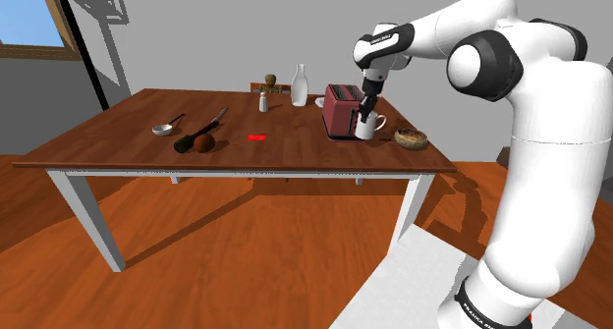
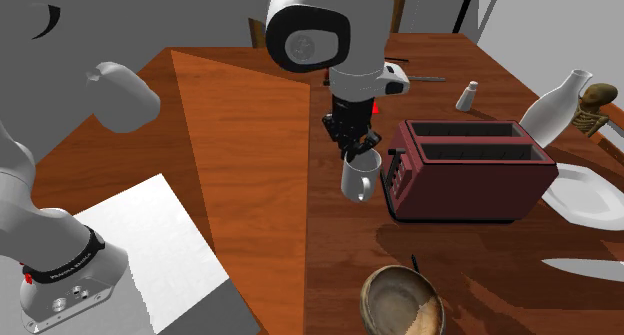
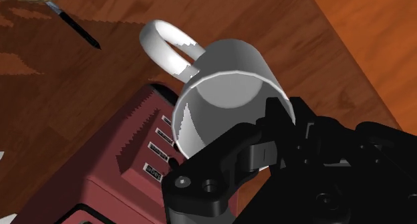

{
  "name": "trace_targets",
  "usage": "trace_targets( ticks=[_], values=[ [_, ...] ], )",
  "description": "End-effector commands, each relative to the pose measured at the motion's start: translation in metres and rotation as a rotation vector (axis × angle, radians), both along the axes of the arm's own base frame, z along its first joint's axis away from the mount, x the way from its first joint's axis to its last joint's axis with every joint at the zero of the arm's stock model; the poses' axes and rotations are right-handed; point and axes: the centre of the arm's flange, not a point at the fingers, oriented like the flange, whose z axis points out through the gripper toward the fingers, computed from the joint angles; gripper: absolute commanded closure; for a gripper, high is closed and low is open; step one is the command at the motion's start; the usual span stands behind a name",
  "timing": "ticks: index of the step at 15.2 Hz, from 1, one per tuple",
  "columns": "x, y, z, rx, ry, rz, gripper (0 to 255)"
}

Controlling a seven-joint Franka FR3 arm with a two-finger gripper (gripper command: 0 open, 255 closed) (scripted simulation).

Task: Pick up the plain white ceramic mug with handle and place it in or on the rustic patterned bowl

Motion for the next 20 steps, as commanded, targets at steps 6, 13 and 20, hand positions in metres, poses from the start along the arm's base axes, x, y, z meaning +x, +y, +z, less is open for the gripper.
trace_targets(
  ticks=[6,13,20],
  values=[
    [-0.001,0.000,0.037,0.000,0.000,0.000,255],
    [-0.001,0.000,0.074,0.000,0.000,0.000,255],
    [-0.030,-0.043,0.097,0.000,0.000,0.000,255]
  ],
)
